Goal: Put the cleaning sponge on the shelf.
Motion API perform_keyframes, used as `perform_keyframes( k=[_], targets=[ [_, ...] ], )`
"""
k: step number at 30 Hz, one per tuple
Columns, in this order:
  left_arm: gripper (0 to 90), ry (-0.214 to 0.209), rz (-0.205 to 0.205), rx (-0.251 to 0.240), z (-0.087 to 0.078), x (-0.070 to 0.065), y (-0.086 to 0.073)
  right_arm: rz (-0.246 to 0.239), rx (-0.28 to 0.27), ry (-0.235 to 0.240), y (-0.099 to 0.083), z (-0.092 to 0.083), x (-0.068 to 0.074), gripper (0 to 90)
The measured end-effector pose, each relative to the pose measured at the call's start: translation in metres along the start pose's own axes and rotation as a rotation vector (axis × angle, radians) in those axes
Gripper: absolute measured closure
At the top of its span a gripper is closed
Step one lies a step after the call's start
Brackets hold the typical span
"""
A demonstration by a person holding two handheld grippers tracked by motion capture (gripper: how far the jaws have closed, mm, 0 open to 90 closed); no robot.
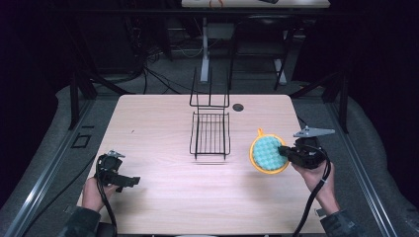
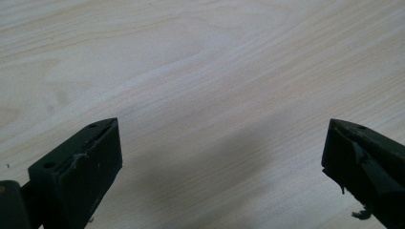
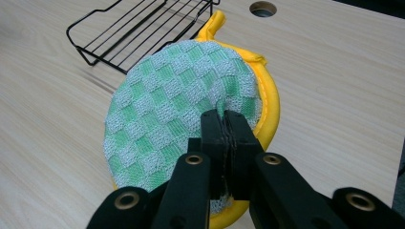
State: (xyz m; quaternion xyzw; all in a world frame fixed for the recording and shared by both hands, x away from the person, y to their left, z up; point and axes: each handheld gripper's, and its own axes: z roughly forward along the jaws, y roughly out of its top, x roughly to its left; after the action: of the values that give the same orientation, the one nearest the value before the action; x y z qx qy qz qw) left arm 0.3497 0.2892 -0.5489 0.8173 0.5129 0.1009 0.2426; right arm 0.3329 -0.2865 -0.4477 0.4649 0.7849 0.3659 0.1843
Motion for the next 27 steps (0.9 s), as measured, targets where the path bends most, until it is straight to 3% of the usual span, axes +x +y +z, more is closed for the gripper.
perform_keyframes(
  k=[27],
  targets=[
    [0.0,0.002,0.001,-0.008,-0.001,-0.001,0.0,-0.072,-0.036,0.04,0.035,0.031,0.026,88.1]
  ],
)
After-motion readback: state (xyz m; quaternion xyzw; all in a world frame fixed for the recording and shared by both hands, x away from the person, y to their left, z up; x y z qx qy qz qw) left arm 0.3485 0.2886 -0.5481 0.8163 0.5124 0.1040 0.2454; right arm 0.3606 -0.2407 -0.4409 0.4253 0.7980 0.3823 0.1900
